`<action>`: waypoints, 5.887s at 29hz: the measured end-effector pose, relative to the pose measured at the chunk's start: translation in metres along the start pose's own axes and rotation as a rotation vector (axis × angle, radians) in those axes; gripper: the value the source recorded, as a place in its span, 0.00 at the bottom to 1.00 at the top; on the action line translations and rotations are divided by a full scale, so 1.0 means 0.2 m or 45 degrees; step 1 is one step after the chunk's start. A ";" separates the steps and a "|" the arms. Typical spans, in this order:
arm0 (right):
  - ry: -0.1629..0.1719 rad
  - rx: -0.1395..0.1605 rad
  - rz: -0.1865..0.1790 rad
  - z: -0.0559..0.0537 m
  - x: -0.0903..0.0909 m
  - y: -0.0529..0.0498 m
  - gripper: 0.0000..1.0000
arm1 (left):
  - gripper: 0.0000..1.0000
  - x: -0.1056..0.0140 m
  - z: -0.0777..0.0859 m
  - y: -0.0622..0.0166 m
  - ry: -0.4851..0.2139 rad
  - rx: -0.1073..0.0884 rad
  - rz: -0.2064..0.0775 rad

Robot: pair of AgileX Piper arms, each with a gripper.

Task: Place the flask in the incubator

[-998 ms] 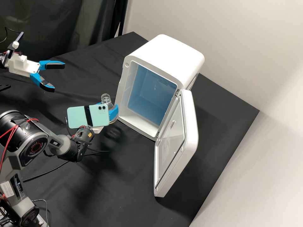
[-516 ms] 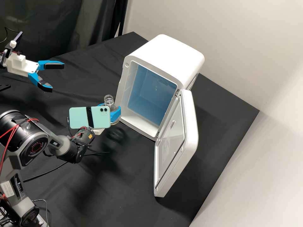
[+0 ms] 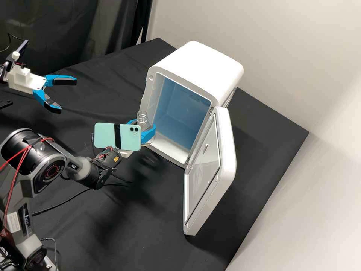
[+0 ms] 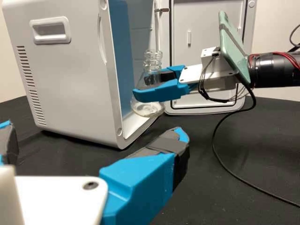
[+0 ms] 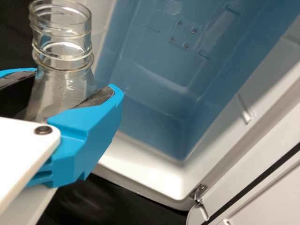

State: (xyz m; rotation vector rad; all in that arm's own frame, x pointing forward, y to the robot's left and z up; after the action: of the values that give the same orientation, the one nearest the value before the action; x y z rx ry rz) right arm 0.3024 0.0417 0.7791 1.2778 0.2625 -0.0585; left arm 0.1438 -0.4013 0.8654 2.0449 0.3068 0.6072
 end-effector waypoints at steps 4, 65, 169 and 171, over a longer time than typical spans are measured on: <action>-0.022 0.021 0.026 0.01 0.02 0.01 0.00 | 1.00 0.00 0.02 0.002 -0.062 -0.017 0.003; -0.277 0.073 0.076 0.30 -0.01 0.07 0.00 | 1.00 -0.01 0.03 -0.008 -0.095 -0.022 -0.041; -0.125 0.482 0.226 0.27 0.61 0.30 0.00 | 1.00 -0.01 0.03 -0.003 -0.091 -0.018 -0.036; -0.137 0.482 0.208 0.27 0.63 0.30 0.00 | 1.00 -0.01 0.03 -0.003 -0.091 -0.018 -0.036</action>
State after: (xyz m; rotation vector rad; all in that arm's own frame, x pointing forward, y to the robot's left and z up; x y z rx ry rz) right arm 0.4437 0.0212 0.8210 1.6630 0.0530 -0.0380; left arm 0.1459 -0.4061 0.8619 2.0407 0.2878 0.5164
